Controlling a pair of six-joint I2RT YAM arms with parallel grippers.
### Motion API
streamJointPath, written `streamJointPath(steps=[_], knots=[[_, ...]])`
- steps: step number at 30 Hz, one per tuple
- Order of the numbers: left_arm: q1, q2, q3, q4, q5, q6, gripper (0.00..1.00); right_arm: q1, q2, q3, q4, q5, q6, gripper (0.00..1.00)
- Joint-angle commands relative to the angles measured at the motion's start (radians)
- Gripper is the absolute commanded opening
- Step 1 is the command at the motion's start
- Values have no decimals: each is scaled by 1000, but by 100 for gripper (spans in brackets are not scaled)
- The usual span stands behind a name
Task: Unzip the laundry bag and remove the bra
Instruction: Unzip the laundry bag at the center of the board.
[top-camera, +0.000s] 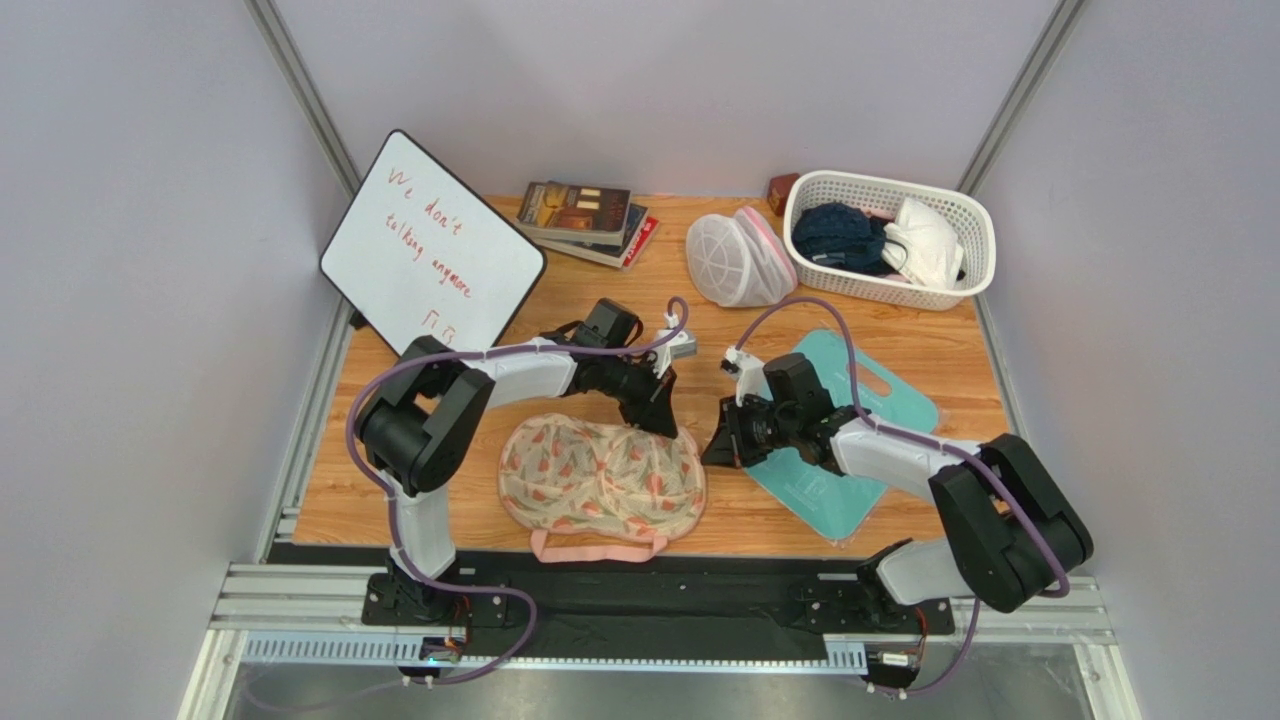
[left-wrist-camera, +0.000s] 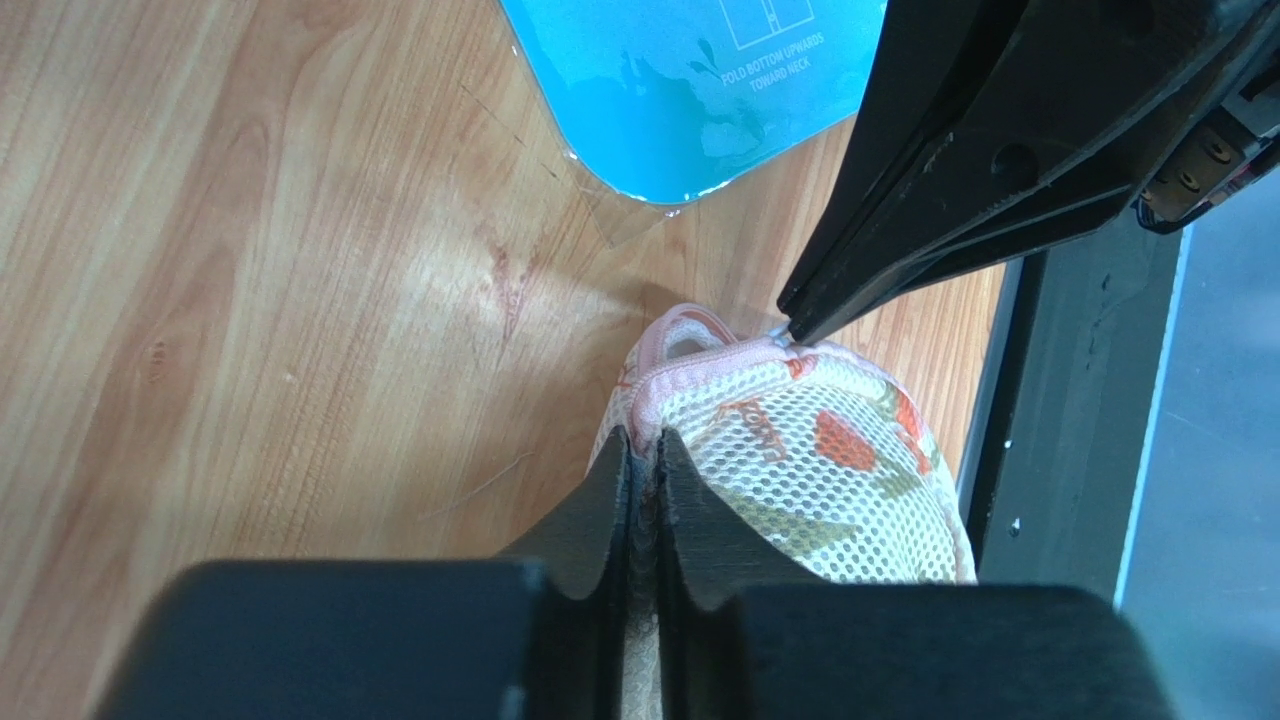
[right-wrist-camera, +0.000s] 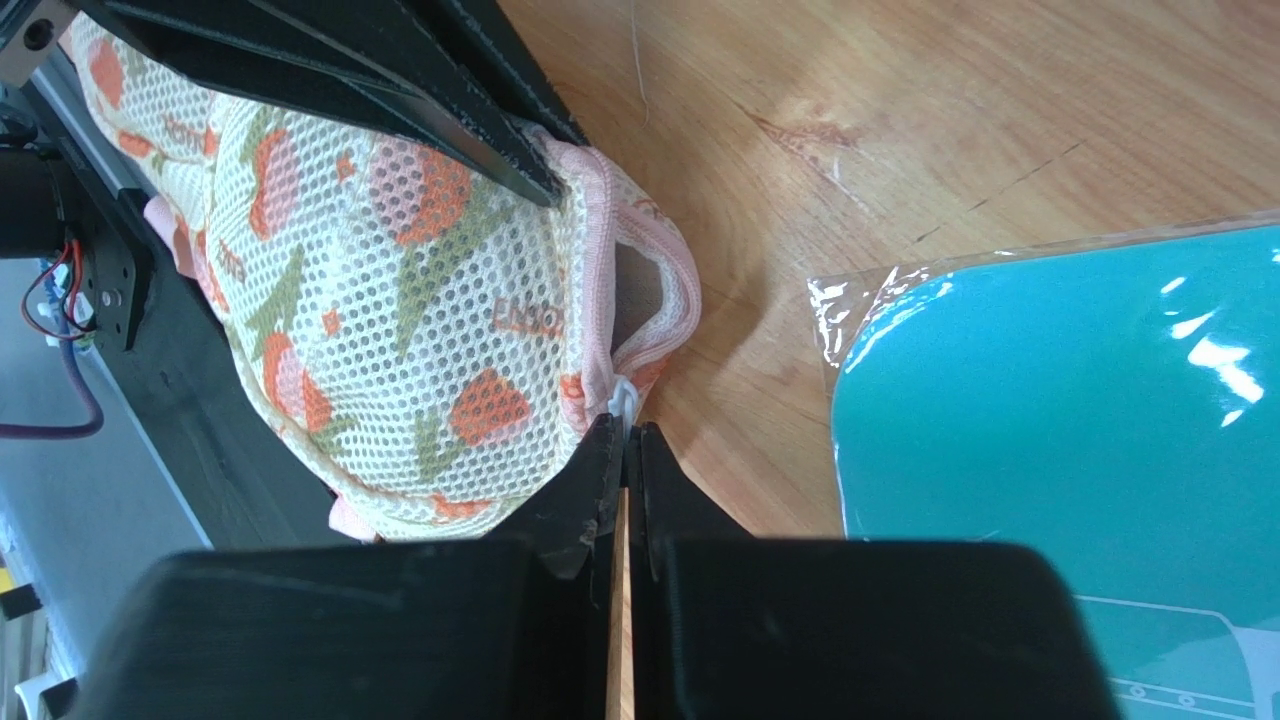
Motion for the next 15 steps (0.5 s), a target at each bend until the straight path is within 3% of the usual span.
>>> streamJointPath(steps=[1,15], knots=[[-2,4,4,-1,47,11,0,-5,-9,47,23,24,-20,0],[18,-53,-19,12,-35,3,0,-4,-69,39,-77,72,-38,0]])
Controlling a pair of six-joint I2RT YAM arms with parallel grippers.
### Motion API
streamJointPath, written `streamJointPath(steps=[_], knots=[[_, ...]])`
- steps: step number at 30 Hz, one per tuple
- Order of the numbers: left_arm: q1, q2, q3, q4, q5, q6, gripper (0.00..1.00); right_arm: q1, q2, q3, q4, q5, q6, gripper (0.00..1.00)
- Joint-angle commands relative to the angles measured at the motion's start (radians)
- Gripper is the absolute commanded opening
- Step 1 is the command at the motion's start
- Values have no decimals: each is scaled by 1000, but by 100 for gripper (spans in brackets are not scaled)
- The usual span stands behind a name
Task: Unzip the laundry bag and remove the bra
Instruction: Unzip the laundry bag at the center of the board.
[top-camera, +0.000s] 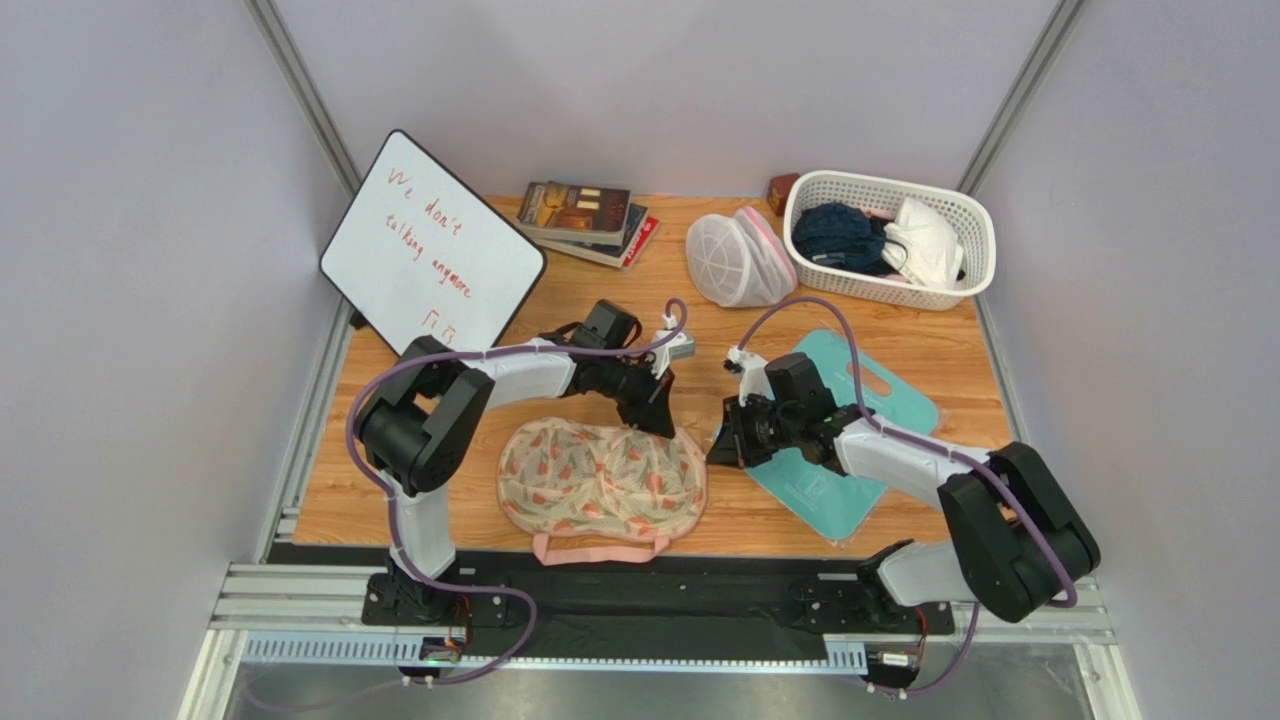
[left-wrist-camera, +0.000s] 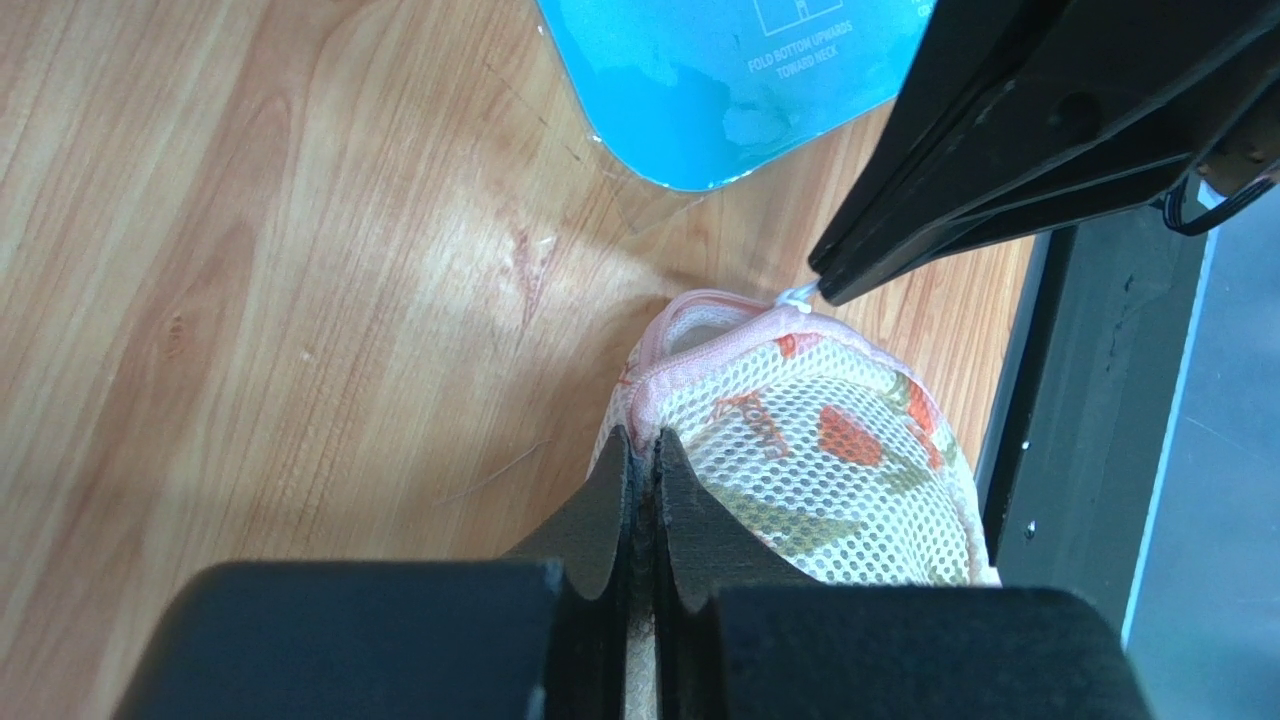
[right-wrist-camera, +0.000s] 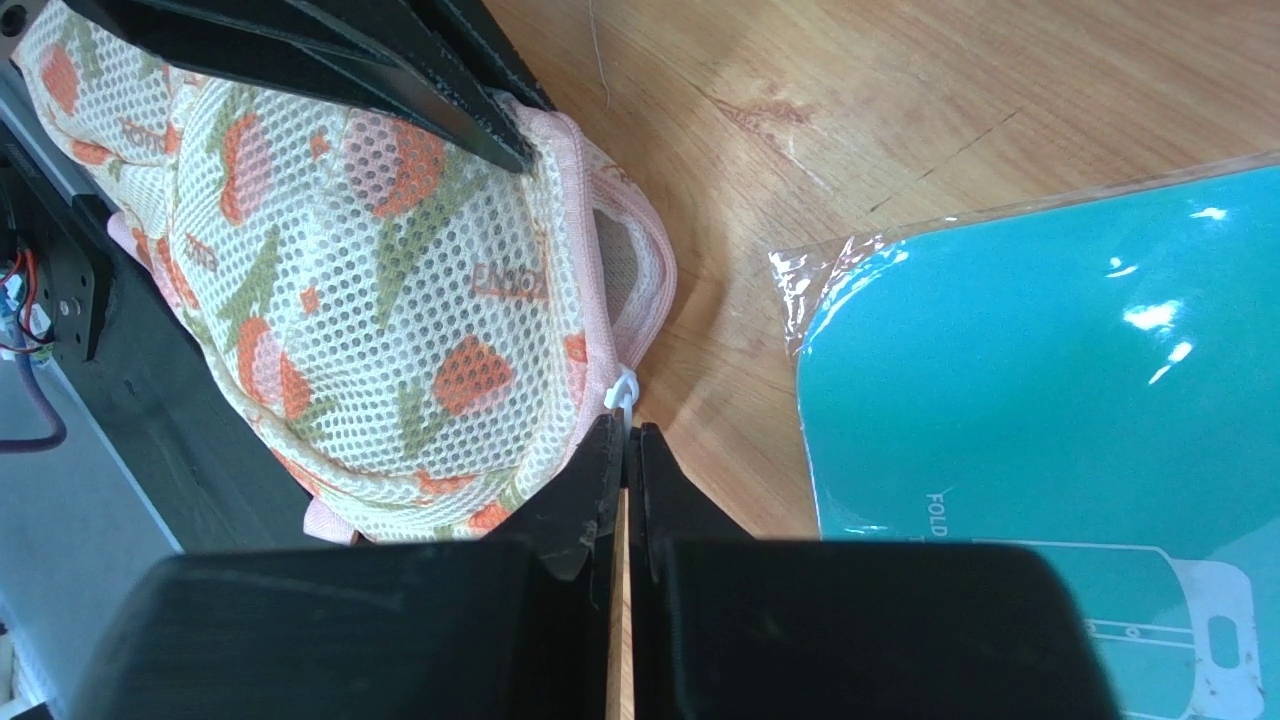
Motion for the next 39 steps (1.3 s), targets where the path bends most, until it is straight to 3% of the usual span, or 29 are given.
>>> streamJointPath(steps=[1,39], knots=[[13,-58,-11,17,-25,3,0,-6,-42,26,-9,18,-21,0],[115,-161,-113,224,-171,-197,0,-2,-54,-15,20,-29,-2,0]])
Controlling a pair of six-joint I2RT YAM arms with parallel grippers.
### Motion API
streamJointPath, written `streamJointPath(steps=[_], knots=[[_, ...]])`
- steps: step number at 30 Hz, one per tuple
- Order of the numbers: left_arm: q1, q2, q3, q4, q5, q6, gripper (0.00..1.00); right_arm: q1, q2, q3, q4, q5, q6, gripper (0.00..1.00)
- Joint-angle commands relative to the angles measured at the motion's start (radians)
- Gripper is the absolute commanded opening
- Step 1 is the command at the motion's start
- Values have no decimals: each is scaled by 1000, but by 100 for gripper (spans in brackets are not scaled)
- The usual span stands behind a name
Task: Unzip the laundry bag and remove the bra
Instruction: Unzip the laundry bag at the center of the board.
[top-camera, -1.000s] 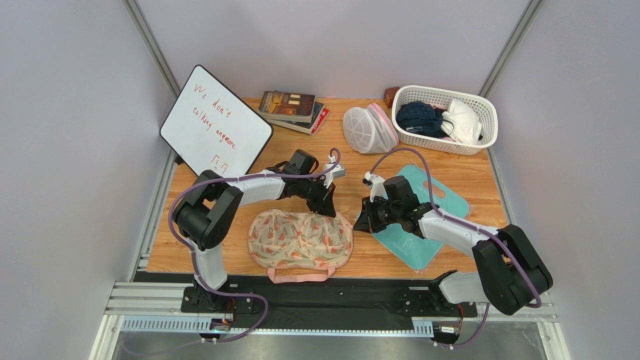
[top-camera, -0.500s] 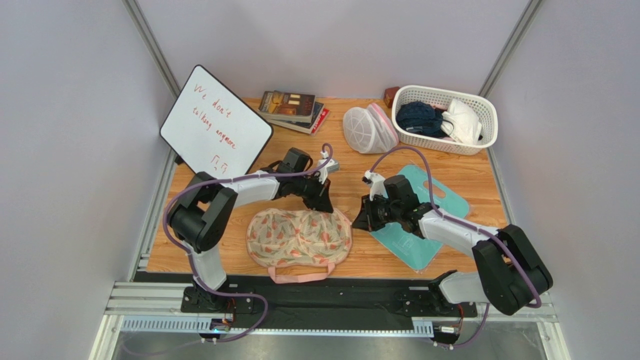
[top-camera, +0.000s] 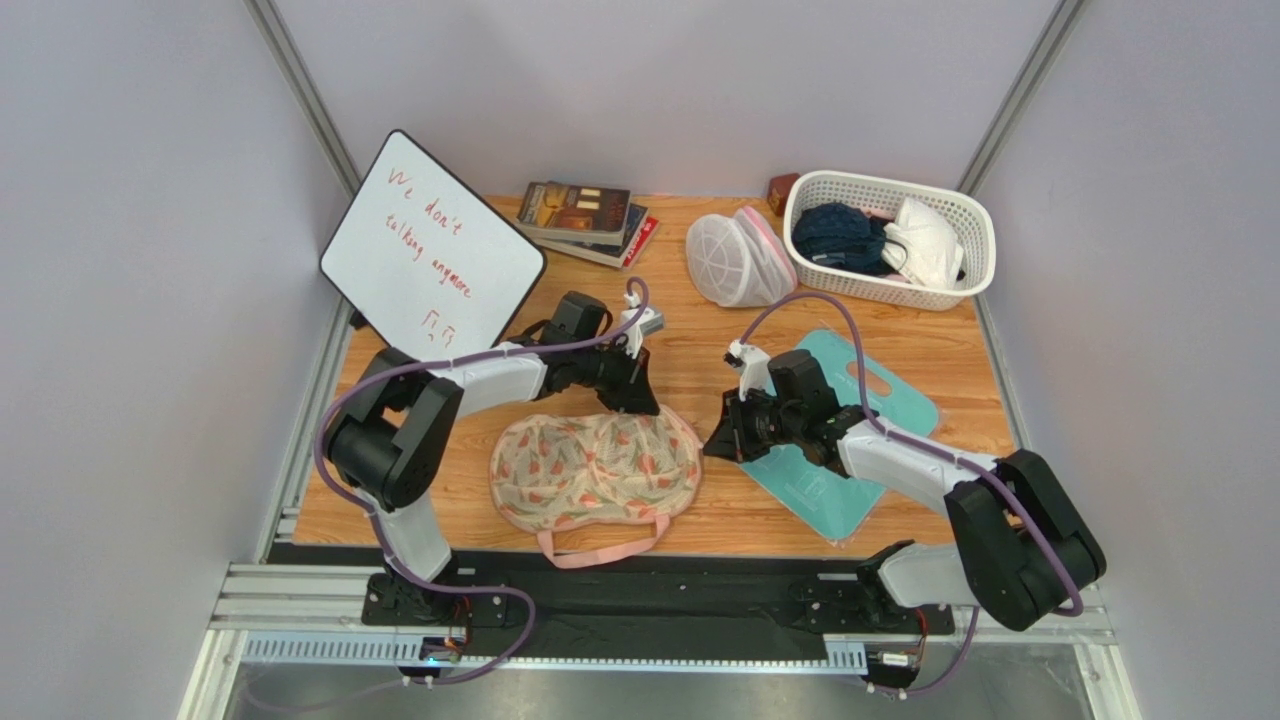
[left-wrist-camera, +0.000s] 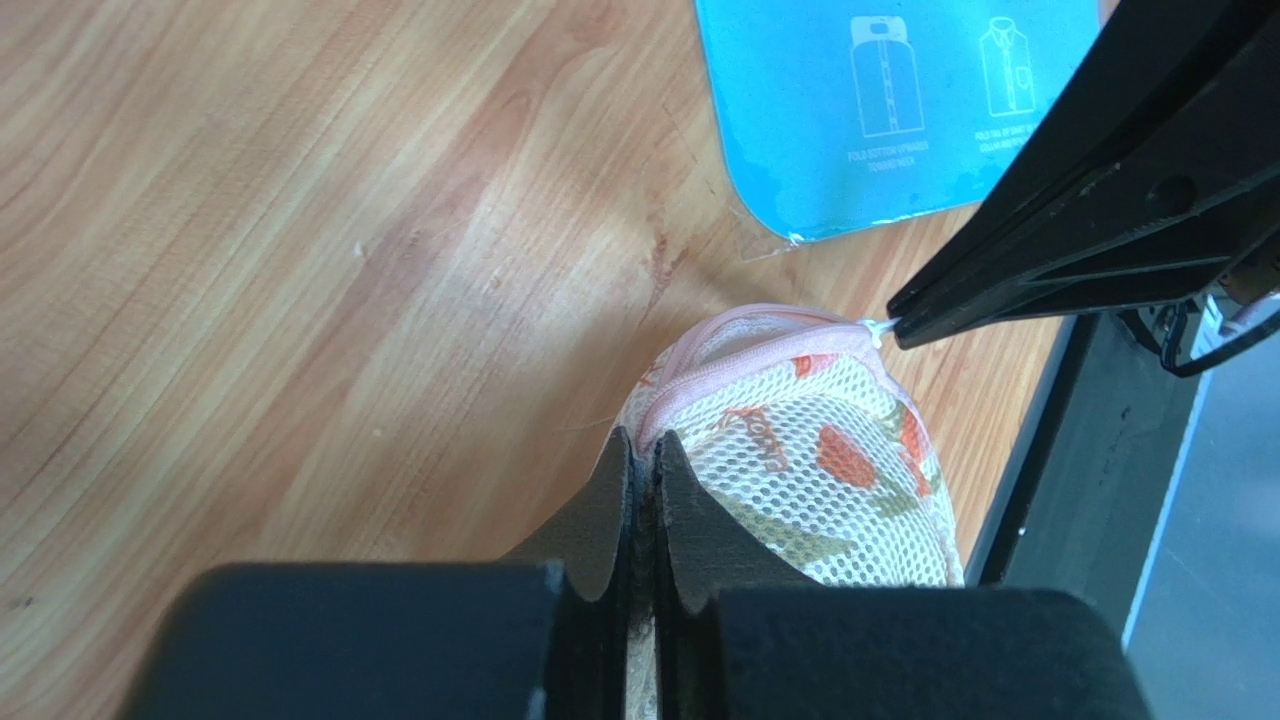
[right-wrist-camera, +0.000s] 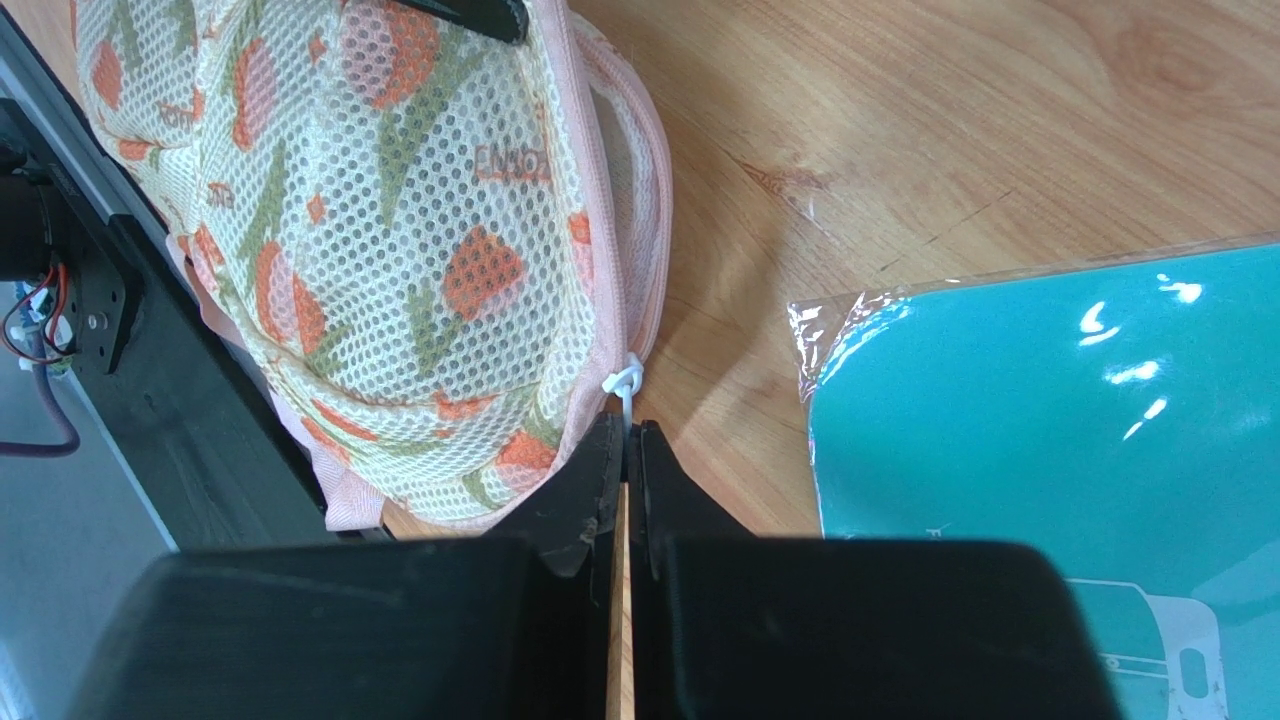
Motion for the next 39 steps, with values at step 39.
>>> streamJointPath(steps=[39], knots=[[74,-82,-71,203,-334,-255,0,14,-34,5,-13,-24,34,0]])
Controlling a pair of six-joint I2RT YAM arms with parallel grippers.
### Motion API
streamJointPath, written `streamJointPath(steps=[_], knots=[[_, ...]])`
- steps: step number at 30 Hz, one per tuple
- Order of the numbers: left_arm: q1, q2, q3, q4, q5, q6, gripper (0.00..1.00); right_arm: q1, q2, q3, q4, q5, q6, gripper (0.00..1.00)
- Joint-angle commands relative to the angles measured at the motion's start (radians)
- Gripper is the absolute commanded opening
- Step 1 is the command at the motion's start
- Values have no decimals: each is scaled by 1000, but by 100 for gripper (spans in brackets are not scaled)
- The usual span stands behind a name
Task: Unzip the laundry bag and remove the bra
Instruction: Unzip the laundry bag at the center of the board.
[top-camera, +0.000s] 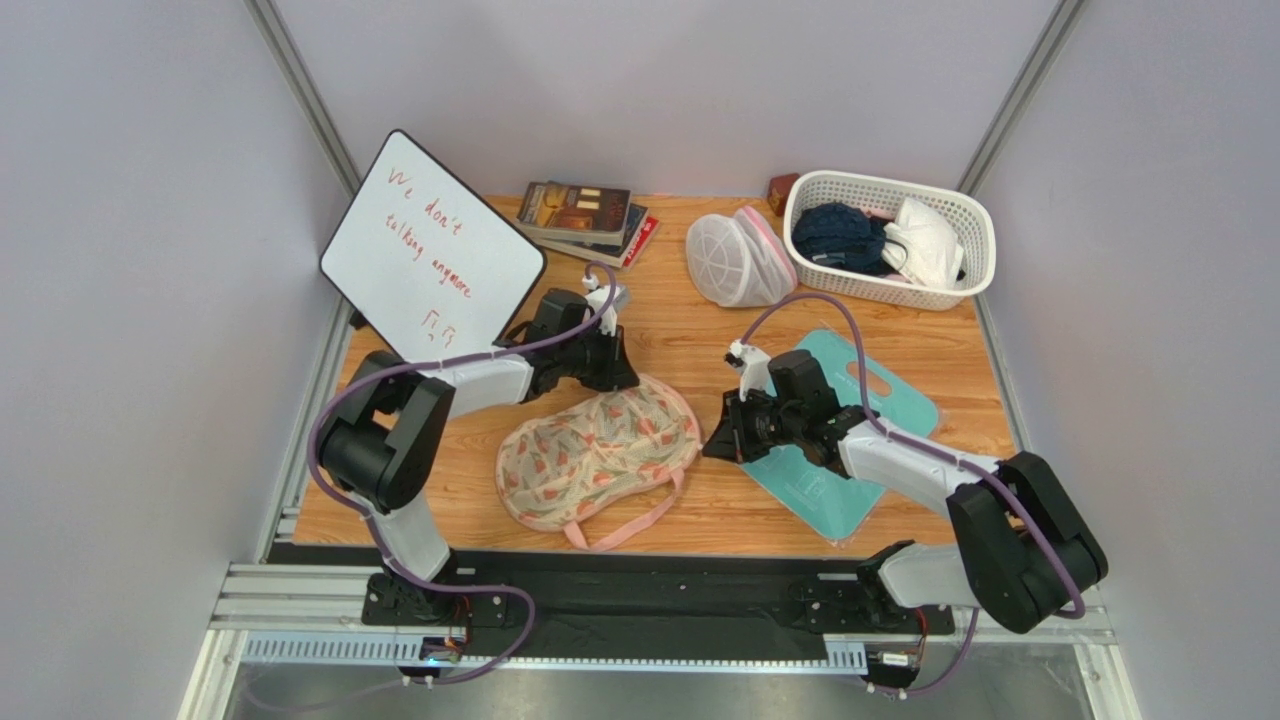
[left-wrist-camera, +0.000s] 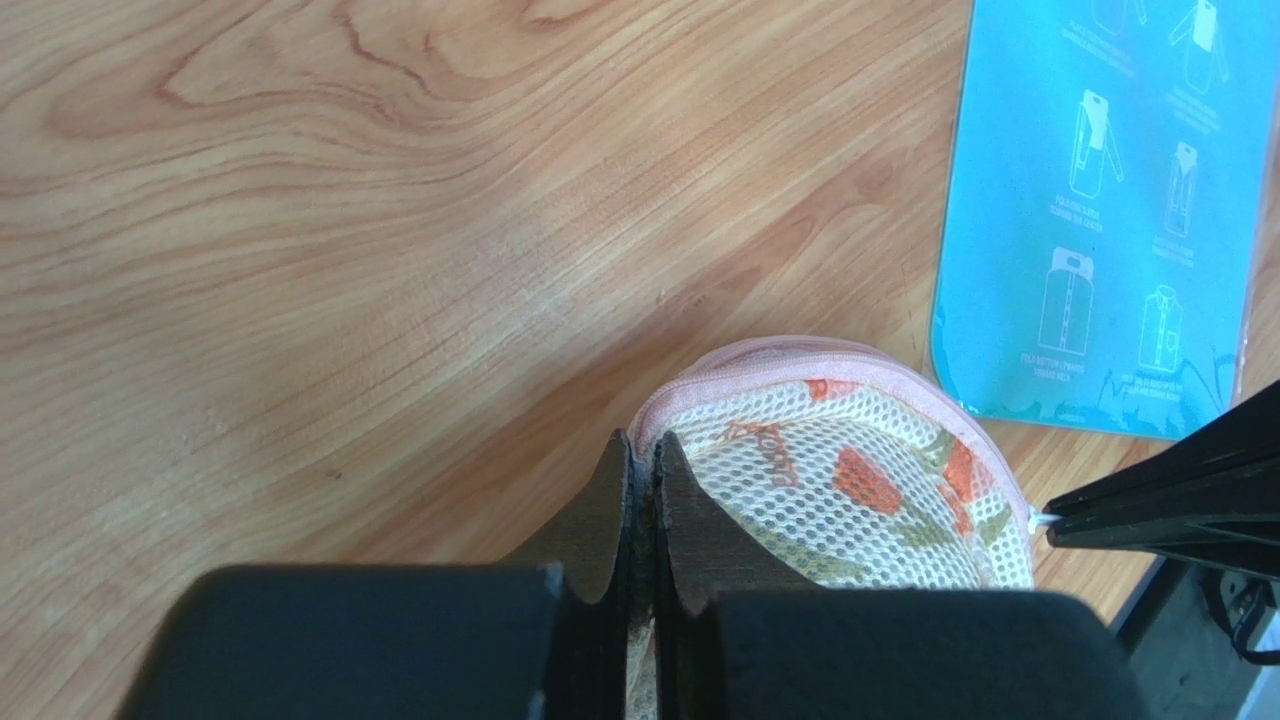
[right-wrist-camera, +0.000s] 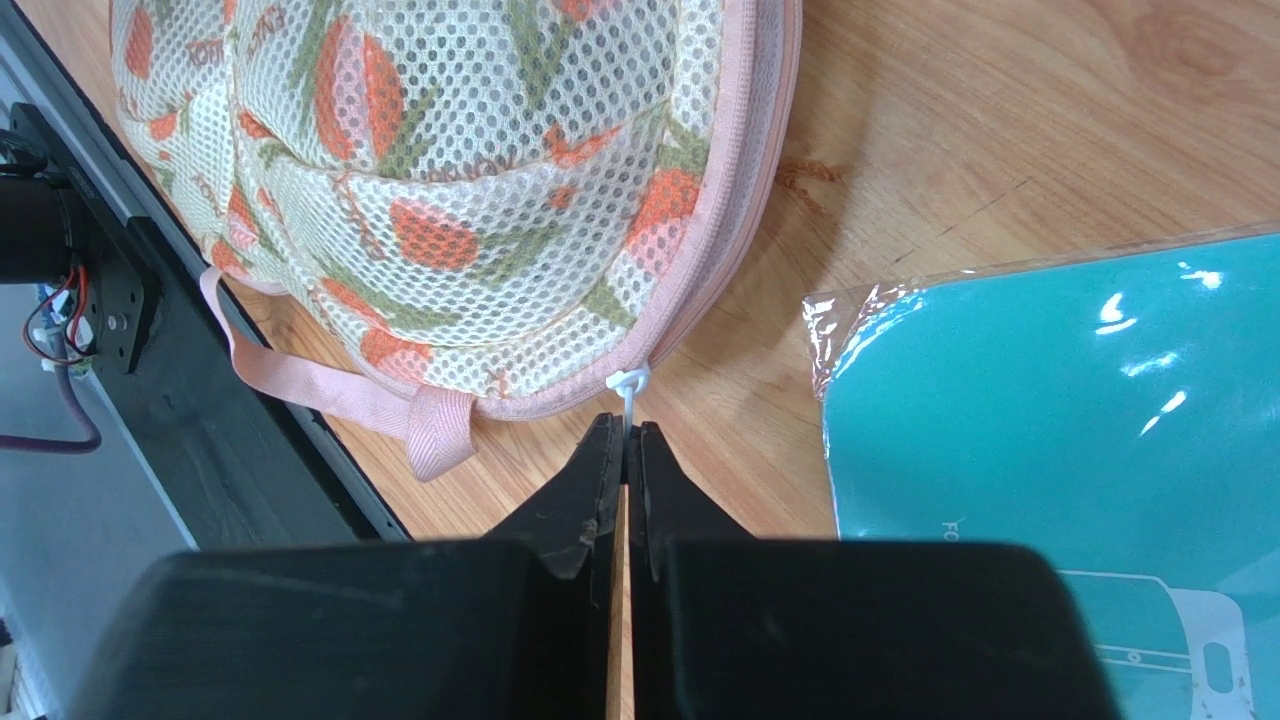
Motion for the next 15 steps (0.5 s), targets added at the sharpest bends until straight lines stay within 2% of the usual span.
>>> streamJointPath(steps=[1,3,4,8,10,12,15], knots=[[19,-72,-16,46,-62,-12,7,6,-20,10,-8,-16,9,0],[19,-104,-18,15,-49,5,28,4,-8,17,-9,-10,8,0],[19,-118,-21,9,-40,26,45,4,-2,28,-10,-11,6,0],[19,-205,-21,-47,-11,85,62,4,6,46,-1,-25,8,0],[19,-229,-10,-61,16,117,64,4,3,52,-2,-30,6,0],[17,-244,-1,-40,105,134,69,3,-2,56,-1,-40,8,0],[3,-187,42,-28,242,171,71,3,-14,56,-1,-50,6,0]])
